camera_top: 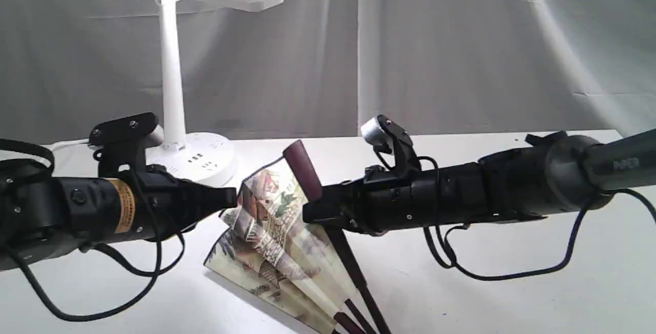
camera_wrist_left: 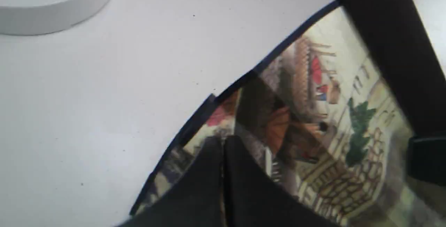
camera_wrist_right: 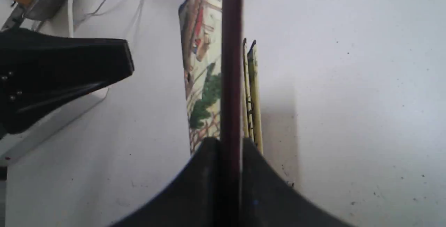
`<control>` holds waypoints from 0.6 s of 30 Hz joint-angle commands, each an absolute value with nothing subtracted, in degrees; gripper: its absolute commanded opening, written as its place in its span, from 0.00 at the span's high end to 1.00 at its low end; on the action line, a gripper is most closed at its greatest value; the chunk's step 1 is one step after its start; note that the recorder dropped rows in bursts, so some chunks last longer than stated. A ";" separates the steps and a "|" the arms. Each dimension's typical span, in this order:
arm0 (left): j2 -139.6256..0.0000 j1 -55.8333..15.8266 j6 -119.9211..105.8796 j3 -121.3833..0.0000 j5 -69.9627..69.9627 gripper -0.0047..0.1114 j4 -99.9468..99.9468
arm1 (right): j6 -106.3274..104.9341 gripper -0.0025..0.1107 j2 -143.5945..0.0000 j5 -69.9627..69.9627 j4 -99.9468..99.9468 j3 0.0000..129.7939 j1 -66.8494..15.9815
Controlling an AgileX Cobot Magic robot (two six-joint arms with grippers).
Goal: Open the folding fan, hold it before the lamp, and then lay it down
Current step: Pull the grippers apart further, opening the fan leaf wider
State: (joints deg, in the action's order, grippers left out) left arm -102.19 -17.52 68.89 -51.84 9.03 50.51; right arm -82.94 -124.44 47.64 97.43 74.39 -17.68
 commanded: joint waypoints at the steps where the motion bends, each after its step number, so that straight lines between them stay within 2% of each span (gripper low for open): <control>1: -101.55 -15.15 69.00 -50.19 11.40 0.96 49.97 | -76.54 0.98 -123.59 46.18 96.35 74.15 -17.15; 5: -101.55 -13.19 70.63 -48.93 12.60 0.96 49.99 | -69.58 0.98 -125.00 44.92 97.27 74.15 -16.90; 11: -101.51 -13.19 72.11 -48.00 14.77 0.96 50.09 | -64.90 0.98 -128.94 60.73 99.95 74.82 -13.61; 18: -101.51 -13.19 80.06 -48.00 19.36 0.96 56.01 | -62.46 0.98 -129.51 67.51 99.95 75.44 -8.32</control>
State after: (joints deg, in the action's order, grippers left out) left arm -102.08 -13.31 76.57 -48.32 16.74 53.23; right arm -63.39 -130.03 63.62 98.84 75.07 -9.41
